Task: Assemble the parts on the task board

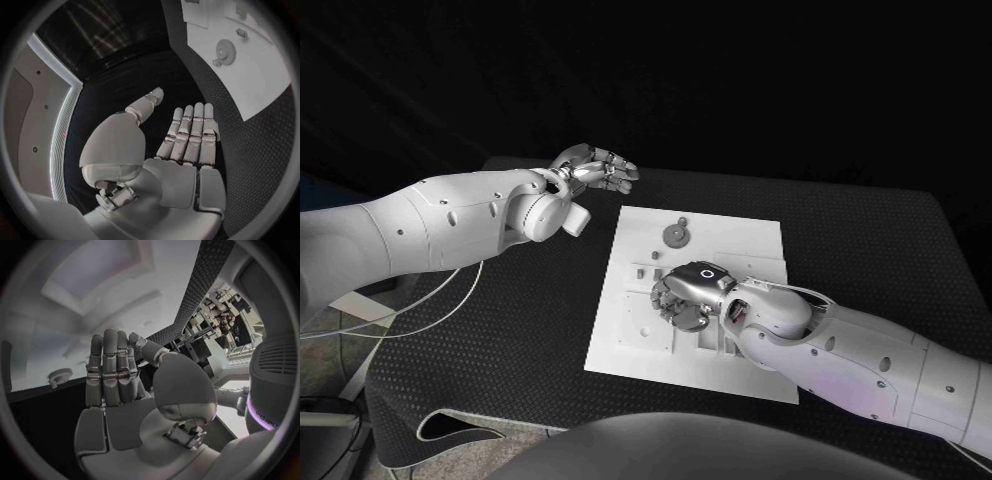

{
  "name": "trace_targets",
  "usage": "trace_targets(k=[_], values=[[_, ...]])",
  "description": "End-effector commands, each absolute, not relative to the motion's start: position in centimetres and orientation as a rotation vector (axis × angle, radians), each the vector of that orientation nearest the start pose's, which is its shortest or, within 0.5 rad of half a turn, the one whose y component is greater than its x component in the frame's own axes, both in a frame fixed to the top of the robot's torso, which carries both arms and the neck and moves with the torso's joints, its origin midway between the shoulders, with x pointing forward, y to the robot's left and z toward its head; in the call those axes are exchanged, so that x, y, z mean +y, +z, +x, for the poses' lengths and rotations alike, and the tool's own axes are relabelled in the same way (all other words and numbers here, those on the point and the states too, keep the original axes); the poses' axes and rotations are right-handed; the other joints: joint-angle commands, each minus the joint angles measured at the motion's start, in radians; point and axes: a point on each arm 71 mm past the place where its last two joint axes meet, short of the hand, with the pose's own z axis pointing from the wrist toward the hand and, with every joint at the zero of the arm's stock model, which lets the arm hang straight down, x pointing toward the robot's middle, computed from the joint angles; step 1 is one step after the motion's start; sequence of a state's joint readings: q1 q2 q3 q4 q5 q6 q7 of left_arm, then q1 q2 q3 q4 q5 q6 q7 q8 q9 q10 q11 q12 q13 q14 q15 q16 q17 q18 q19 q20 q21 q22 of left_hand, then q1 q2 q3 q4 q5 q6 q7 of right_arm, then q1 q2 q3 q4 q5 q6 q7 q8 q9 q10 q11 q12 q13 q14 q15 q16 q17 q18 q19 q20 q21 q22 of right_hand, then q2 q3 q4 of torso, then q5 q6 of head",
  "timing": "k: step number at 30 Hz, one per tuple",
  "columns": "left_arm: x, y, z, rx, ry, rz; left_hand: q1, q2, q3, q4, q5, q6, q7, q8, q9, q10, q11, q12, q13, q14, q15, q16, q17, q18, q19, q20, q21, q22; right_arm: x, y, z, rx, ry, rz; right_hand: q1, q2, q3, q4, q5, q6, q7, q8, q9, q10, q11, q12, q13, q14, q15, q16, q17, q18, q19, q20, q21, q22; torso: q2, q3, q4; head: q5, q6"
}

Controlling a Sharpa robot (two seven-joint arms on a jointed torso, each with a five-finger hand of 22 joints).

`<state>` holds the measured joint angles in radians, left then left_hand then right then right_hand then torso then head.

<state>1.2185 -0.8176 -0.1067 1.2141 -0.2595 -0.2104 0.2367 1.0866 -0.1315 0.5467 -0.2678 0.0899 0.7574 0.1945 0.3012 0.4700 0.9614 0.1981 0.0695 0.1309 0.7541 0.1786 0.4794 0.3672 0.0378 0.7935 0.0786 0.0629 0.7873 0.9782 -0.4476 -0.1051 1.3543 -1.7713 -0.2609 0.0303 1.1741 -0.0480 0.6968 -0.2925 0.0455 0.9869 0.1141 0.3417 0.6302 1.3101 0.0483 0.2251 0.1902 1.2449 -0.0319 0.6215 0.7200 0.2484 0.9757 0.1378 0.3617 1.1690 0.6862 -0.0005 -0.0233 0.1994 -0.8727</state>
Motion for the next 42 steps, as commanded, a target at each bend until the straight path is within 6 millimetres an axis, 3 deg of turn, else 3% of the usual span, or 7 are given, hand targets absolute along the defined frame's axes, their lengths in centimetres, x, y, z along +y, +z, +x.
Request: trace_targets(k=[1, 42], values=[[28.84, -21.39, 53.05, 1.606, -1.177, -0.953, 0.012, 0.001, -0.005, 0.0, -0.003, -0.007, 0.023, 0.006, -0.001, -0.004, 0.006, 0.0, -0.002, 0.005, 0.004, -0.006, 0.002, 0.01, 0.001, 0.005, 0.005, -0.002, -2.84, -30.51, 40.98, 1.724, 0.93, -0.668, -0.007, 0.001, 0.007, -0.001, 0.003, 0.008, 0.002, 0.003, 0.0, 0.005, 0.005, -0.007, 0.001, -0.002, -0.007, -0.002, 0.001, 0.013, 0.007, 0.0, -0.004, 0.001, 0.0, -0.0003, 0.0002, 0.0, 0.0], [28.82, -21.42, 53.07, 1.608, -1.178, -0.953, 0.012, 0.002, -0.005, 0.001, -0.003, -0.009, 0.023, 0.007, -0.002, -0.004, 0.006, 0.0, -0.004, 0.006, 0.004, -0.008, 0.004, 0.01, 0.001, 0.005, 0.006, -0.004, -2.91, -30.88, 40.92, 1.759, 0.944, -0.673, -0.009, 0.002, 0.006, 0.0, 0.003, 0.007, 0.003, 0.001, 0.004, 0.005, 0.005, -0.009, 0.004, -0.002, -0.007, -0.003, 0.003, 0.013, 0.007, 0.001, -0.006, 0.003, 0.001, -0.0003, -0.0001, 0.003, 0.0]])
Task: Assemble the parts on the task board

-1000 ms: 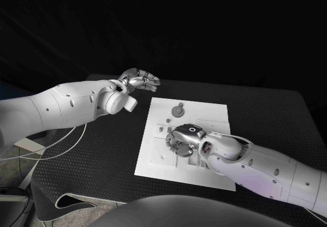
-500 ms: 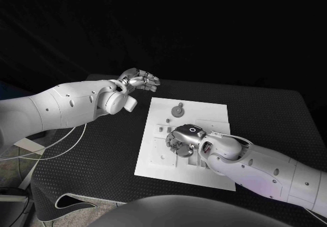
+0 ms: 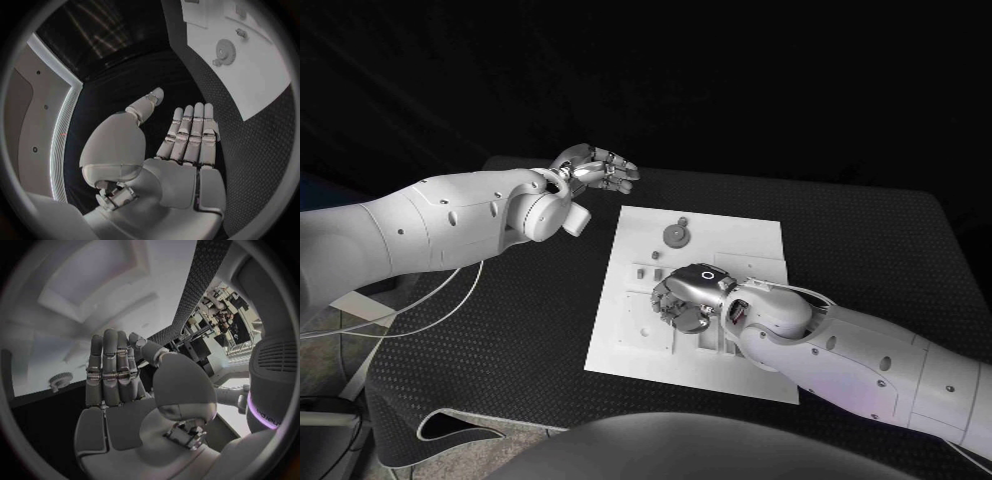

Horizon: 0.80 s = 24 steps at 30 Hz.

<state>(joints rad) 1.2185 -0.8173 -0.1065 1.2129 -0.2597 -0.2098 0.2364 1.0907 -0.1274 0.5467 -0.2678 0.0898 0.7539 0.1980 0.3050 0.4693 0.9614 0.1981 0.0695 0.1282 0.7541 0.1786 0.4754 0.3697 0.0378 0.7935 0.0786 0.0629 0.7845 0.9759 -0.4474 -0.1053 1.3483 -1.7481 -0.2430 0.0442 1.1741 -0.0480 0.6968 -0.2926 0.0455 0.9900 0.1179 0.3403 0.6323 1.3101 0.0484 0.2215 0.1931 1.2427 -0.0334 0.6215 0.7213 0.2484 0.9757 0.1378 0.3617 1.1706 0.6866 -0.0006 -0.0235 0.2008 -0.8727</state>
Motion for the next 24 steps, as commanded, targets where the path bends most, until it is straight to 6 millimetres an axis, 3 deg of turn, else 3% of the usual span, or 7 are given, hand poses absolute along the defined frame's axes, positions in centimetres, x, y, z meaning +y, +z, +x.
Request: trace_targets(k=[1, 24], values=[[28.83, -21.42, 53.08, 1.608, -1.178, -0.953, 0.008, -0.002, -0.005, 0.001, -0.003, -0.005, 0.02, 0.003, -0.001, -0.004, 0.006, 0.0, -0.002, 0.006, 0.004, -0.005, 0.002, 0.01, 0.001, 0.005, 0.006, -0.001, -2.9, -30.88, 40.92, 1.759, 0.945, -0.673, -0.009, 0.002, 0.006, 0.0, 0.003, 0.004, -0.001, 0.003, 0.002, 0.005, 0.005, -0.005, 0.001, 0.0, -0.005, -0.003, 0.001, 0.013, 0.007, 0.001, -0.006, 0.001, 0.0, -0.0003, -0.0001, 0.001, 0.0], [28.91, -21.42, 53.08, 1.607, -1.176, -0.952, 0.009, -0.001, -0.005, 0.001, -0.003, -0.006, 0.02, 0.004, -0.002, -0.004, 0.007, 0.0, -0.003, 0.006, 0.004, -0.006, 0.003, 0.01, 0.0, 0.005, 0.006, -0.002, -3.33, -31.17, 41.07, 1.784, 0.934, -0.669, -0.01, 0.003, 0.006, 0.0, 0.003, 0.003, -0.001, 0.002, 0.004, 0.004, 0.005, -0.007, 0.003, 0.0, -0.005, -0.004, 0.002, 0.013, 0.006, 0.001, -0.007, 0.002, -0.001, -0.0006, 0.0003, 0.007, 0.0]])
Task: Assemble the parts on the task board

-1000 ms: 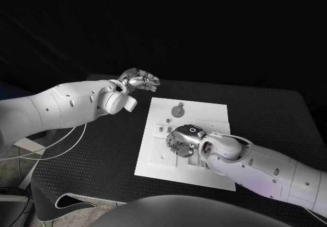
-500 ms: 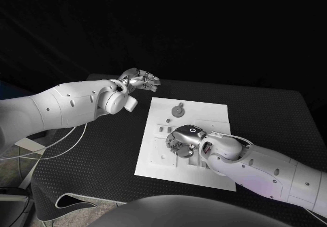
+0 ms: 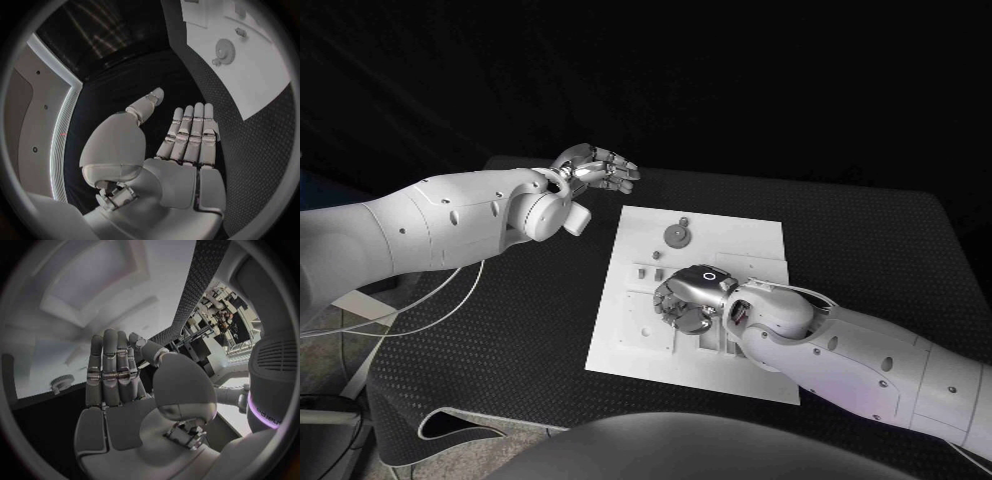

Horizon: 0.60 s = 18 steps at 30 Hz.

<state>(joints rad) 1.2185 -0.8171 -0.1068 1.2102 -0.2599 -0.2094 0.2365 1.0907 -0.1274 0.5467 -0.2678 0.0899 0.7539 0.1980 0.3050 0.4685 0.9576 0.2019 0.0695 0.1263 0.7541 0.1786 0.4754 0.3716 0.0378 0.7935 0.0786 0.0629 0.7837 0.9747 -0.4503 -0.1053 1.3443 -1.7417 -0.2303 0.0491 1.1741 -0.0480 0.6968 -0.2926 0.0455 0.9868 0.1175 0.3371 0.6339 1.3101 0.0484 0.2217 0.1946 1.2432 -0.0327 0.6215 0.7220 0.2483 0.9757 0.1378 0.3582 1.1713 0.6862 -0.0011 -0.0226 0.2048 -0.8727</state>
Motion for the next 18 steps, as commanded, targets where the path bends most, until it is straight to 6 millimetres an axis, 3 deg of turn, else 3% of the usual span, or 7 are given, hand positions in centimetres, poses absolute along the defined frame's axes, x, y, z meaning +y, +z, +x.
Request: trace_targets(k=[1, 18], values=[[28.94, -21.42, 53.08, 1.606, -1.176, -0.953, 0.009, -0.001, -0.005, 0.001, -0.003, -0.006, 0.02, 0.004, -0.001, 0.0, 0.003, 0.0, -0.002, 0.006, 0.004, -0.006, 0.001, 0.01, 0.0, 0.005, 0.006, -0.002, -3.34, -31.17, 41.07, 1.784, 0.934, -0.669, -0.01, 0.003, 0.006, 0.0, 0.003, 0.006, 0.0, 0.005, 0.002, 0.004, 0.005, -0.007, 0.001, -0.001, -0.005, -0.004, 0.001, 0.013, 0.006, 0.001, -0.004, 0.001, 0.0, -0.0001, -0.0007, 0.004, 0.0], [28.91, -21.42, 53.08, 1.607, -1.177, -0.952, 0.009, -0.001, -0.006, 0.001, -0.003, -0.007, 0.02, 0.004, -0.001, -0.001, 0.003, 0.0, -0.003, 0.006, 0.004, -0.007, 0.002, 0.009, 0.0, 0.005, 0.006, -0.003, -3.44, -31.39, 41.33, 1.796, 0.921, -0.667, -0.01, 0.003, 0.006, 0.0, 0.003, 0.006, 0.0, 0.004, 0.003, 0.004, 0.005, -0.008, 0.002, -0.001, -0.005, -0.005, 0.002, 0.013, 0.006, 0.001, -0.005, 0.002, 0.0, -0.0004, -0.0007, 0.007, 0.0]])
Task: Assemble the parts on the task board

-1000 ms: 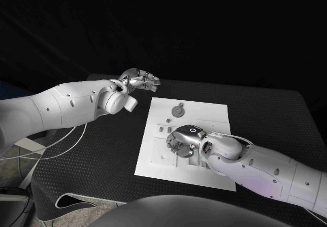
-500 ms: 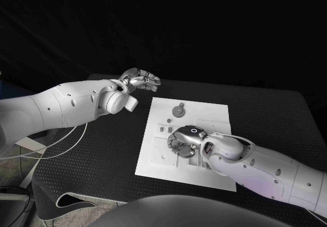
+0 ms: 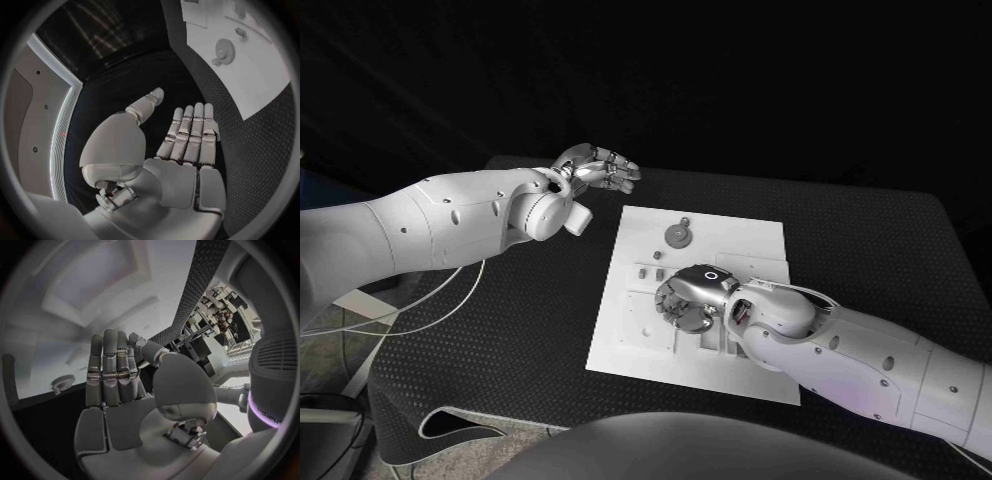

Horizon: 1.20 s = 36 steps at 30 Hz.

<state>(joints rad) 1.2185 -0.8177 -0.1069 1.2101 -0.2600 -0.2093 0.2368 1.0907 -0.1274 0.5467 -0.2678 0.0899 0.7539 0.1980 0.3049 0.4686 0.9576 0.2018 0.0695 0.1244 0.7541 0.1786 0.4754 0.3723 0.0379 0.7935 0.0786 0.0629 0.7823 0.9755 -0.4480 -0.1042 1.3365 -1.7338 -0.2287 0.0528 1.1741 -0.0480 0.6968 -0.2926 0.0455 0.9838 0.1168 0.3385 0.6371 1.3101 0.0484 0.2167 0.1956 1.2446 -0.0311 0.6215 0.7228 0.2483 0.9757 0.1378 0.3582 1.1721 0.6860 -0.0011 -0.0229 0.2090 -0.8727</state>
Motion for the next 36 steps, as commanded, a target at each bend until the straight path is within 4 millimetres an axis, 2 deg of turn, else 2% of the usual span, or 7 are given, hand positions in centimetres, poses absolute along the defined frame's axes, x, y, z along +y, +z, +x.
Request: trace_targets(k=[1, 24, 28, 30, 34, 36], values=[[28.91, -21.42, 53.09, 1.607, -1.177, -0.952, 0.009, -0.001, -0.006, 0.001, -0.003, -0.007, 0.02, 0.004, -0.002, -0.001, 0.003, 0.0, -0.001, 0.006, 0.004, -0.007, 0.002, 0.009, 0.0, 0.005, 0.006, -0.001, -3.41, -31.4, 41.35, 1.796, 0.92, -0.667, -0.01, 0.003, 0.007, 0.0, 0.003, 0.009, 0.001, 0.003, 0.0, 0.004, 0.005, -0.003, 0.002, -0.003, -0.006, -0.005, 0.001, 0.014, 0.006, 0.001, -0.005, 0.001, 0.0, -0.0004, -0.0001, 0.003, 0.0], [28.93, -21.42, 53.09, 1.606, -1.176, -0.952, 0.009, -0.001, -0.006, 0.001, -0.003, -0.007, 0.021, 0.005, -0.002, -0.001, 0.003, 0.0, -0.003, 0.006, 0.004, -0.008, 0.003, 0.009, 0.0, 0.005, 0.006, -0.003, -3.36, -31.65, 41.4, 1.816, 0.908, -0.671, -0.01, 0.004, 0.007, -0.001, 0.003, 0.007, 0.001, 0.001, 0.002, 0.003, 0.006, -0.005, 0.003, -0.004, -0.006, -0.006, 0.002, 0.014, 0.005, 0.001, -0.007, 0.002, 0.0, -0.0002, -0.0007, 0.003, 0.0], [28.97, -21.41, 53.09, 1.606, -1.175, -0.953, 0.009, -0.001, -0.006, 0.001, -0.003, -0.007, 0.021, 0.005, -0.002, -0.001, 0.003, 0.0, -0.003, 0.006, 0.004, -0.008, 0.003, 0.009, 0.0, 0.005, 0.006, -0.003, -3.46, -31.74, 41.48, 1.828, 0.897, -0.667, -0.014, 0.003, 0.006, 0.0, 0.003, -0.002, 0.005, -0.006, 0.001, -0.007, 0.011, -0.013, 0.003, -0.01, -0.003, -0.011, 0.002, 0.013, -0.001, 0.004, -0.012, 0.003, 0.0, 0.0, -0.0004, 0.003, 0.0], [28.99, -21.41, 53.09, 1.606, -1.174, -0.953, 0.008, -0.001, -0.006, 0.001, -0.003, -0.008, 0.021, 0.005, -0.002, -0.001, 0.003, 0.0, -0.003, 0.006, 0.004, -0.008, 0.003, 0.009, 0.0, 0.005, 0.006, -0.003, -3.52, -31.78, 41.53, 1.831, 0.895, -0.664, -0.02, -0.011, -0.001, 0.0, 0.003, -0.021, 0.012, -0.019, -0.003, -0.019, 0.016, -0.021, 0.001, -0.014, 0.0, -0.014, 0.002, 0.012, -0.006, 0.005, -0.014, 0.005, 0.0, 0.0001, -0.0009, 0.003, 0.0], [29.0, -21.41, 53.08, 1.606, -1.174, -0.953, 0.008, -0.001, -0.006, 0.002, -0.003, -0.008, 0.021, 0.005, -0.002, -0.001, 0.003, 0.0, -0.003, 0.006, 0.004, -0.008, 0.004, 0.009, 0.0, 0.005, 0.006, -0.003, -3.59, -31.77, 41.59, 1.829, 0.895, -0.657, -0.038, -0.058, -0.032, 0.0, 0.003, -0.068, 0.033, -0.051, -0.017, -0.028, 0.022, -0.029, 0.002, -0.021, 0.004, -0.017, 0.004, 0.011, -0.013, 0.008, -0.017, 0.011, 0.0, 0.0001, -0.0009, 0.001, 0.0], [28.98, -21.42, 53.08, 1.607, -1.175, -0.953, 0.008, -0.002, -0.006, 0.002, -0.003, -0.008, 0.021, 0.005, -0.002, -0.001, 0.003, 0.0, -0.003, 0.006, 0.004, -0.009, 0.004, 0.009, 0.0, 0.005, 0.006, -0.003, -3.63, -31.75, 41.63, 1.826, 0.891, -0.651, -0.046, -0.067, -0.05, 0.0, 0.003, -0.076, 0.037, -0.057, -0.02, -0.033, 0.024, -0.034, 0.002, -0.023, 0.005, -0.018, 0.005, 0.011, -0.015, 0.008, -0.017, 0.014, 0.0, 0.0001, -0.001, 0.001, 0.0]])
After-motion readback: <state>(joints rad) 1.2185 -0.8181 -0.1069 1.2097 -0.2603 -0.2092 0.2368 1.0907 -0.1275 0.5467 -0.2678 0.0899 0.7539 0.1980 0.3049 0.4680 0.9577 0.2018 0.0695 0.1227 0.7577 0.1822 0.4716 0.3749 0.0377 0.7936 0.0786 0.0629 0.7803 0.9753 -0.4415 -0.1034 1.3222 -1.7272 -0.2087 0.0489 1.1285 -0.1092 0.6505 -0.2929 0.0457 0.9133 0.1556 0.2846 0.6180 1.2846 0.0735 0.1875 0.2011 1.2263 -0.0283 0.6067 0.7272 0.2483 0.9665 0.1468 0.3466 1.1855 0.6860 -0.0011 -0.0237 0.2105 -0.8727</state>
